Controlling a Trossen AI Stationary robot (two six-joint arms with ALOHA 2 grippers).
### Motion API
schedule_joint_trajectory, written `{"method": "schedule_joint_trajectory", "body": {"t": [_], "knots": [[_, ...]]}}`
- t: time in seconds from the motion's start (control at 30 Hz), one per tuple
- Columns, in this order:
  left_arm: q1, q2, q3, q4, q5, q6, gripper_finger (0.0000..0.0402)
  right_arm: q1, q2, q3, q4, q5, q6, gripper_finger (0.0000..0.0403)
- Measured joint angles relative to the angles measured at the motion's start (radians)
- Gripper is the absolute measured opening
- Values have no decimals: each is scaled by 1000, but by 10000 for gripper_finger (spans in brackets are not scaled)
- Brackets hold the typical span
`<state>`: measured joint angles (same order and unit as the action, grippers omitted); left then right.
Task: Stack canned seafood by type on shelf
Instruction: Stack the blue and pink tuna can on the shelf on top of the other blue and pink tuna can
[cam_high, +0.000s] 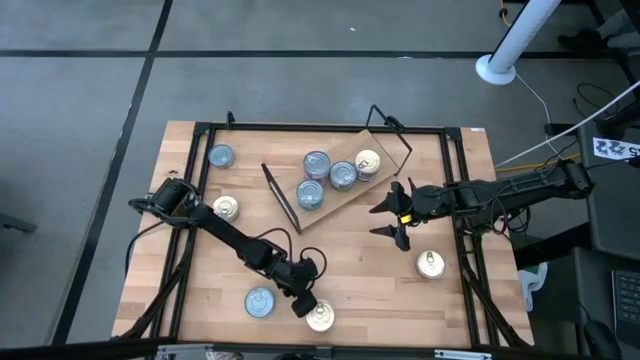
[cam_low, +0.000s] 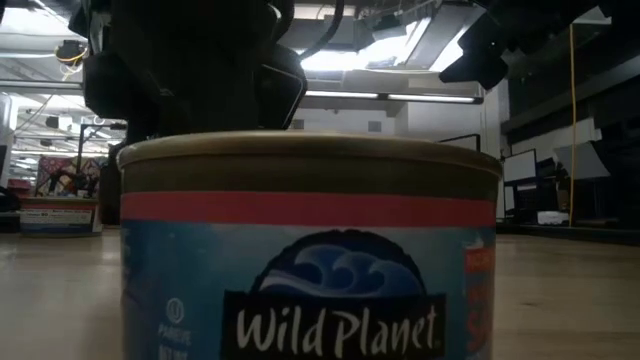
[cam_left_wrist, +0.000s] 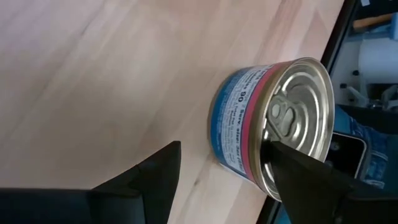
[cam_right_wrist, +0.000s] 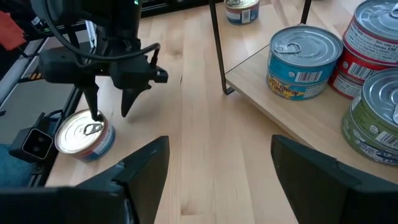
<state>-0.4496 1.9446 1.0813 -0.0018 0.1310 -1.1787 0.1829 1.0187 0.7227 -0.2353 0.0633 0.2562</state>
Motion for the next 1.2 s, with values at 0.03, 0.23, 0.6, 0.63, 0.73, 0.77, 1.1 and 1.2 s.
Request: {"method": "schedule_joint_trajectory", "body": {"t": [0.03,0.23,0.6,0.63,0.73,0.77,1.1,1.2], "knots": [[3,0,0,1,1,-2,233,0,0,0,3,0,0,280],[15,1,0,7,6,-1,187,0,0,0,1,0,0,280],[69,1,0,30,7,-1,79,0,0,0,1,0,0,280],[76,1,0,30,7,-1,71,0,0,0,1,0,0,280],[102,1,0,31,7,9,48,0,0,0,1,0,0,280],[112,1,0,35,7,18,41,0,0,0,1,0,0,280],[205,5,-3,94,11,88,2,0,0,0,1,0,-3,280],[226,5,-3,92,20,89,2,0,0,0,1,0,-10,280]]}}
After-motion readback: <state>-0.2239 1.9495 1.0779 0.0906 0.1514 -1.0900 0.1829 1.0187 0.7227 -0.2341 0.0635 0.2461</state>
